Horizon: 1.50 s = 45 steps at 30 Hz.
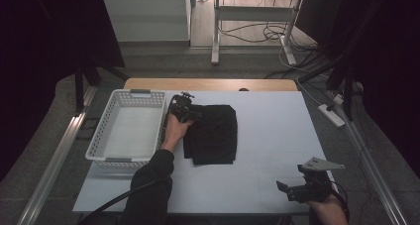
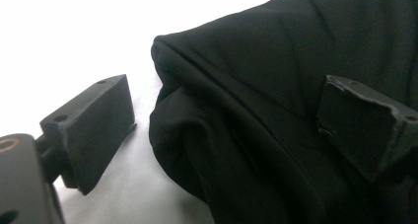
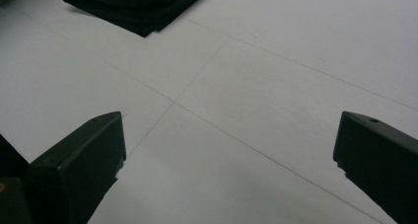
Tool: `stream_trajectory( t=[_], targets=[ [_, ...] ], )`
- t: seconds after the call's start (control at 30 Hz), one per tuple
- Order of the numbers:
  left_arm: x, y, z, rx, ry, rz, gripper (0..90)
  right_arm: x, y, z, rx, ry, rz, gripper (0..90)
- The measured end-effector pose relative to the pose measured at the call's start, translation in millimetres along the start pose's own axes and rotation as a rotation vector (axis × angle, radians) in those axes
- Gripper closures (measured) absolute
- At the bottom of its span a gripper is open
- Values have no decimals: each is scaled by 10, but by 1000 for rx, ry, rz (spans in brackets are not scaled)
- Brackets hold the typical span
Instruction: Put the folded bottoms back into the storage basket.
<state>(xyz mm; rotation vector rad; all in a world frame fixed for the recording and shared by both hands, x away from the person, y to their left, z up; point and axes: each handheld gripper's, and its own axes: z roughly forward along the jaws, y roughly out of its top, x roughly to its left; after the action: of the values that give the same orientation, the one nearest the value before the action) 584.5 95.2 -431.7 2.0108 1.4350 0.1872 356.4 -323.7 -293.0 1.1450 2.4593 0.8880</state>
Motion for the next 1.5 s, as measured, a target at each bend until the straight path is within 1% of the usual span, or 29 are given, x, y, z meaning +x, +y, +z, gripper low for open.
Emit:
stream_trajectory(
  t=[0.07,0.1,0.13,0.2,0.3,0.33,0.37,0.4,0.47,0.5,0.6,0.77,0.93,1.07,1.1,1.17,1.3,1.43,1.47,1.5],
  targets=[
    [-11,-11,-8,-9,-7,9,106,1,0,1,1,0,-1,0],
    [-18,-15,-17,-12,-14,16,133,1,1,1,2,0,-2,0],
    [-34,-20,-31,-15,-24,27,178,2,1,2,3,0,-3,0],
    [-55,-29,-46,-22,-40,37,269,5,2,4,4,0,-6,0],
    [-91,-43,-70,-29,-75,50,440,11,4,6,6,0,-12,0],
    [-107,-48,-78,-30,-98,53,504,13,5,7,7,0,-14,0],
    [-118,-52,-80,-32,-110,53,615,14,5,7,8,0,-16,0],
    [-136,-57,-83,-35,-115,57,665,15,6,7,8,0,-18,0],
    [-173,-66,-89,-41,-102,74,714,20,7,8,6,1,-21,0],
    [-179,-70,-92,-42,-97,83,721,20,7,7,6,2,-23,0],
    [-183,-89,-91,-55,-95,85,728,22,8,4,3,8,-26,0],
    [-173,-143,-82,-92,-102,74,728,36,19,3,-14,13,-45,0],
    [-161,-177,-77,-114,-110,65,728,62,55,6,-40,15,-54,0],
    [-164,-188,-77,-122,-107,67,728,82,89,10,-62,25,-70,0],
    [-166,-192,-78,-124,-107,67,728,99,102,28,-65,36,-81,0],
    [-170,-195,-78,-125,-103,71,728,107,107,37,-63,40,-86,0],
    [-175,-200,-78,-129,-100,74,727,157,142,83,-55,70,-113,0],
    [-179,-204,-78,-132,-98,74,727,204,218,142,-90,131,-130,0],
    [-180,-205,-78,-132,-97,74,727,204,218,142,-90,131,-130,0],
    [-183,-205,-78,-133,-95,75,727,210,237,156,-90,141,-134,0]
  ],
)
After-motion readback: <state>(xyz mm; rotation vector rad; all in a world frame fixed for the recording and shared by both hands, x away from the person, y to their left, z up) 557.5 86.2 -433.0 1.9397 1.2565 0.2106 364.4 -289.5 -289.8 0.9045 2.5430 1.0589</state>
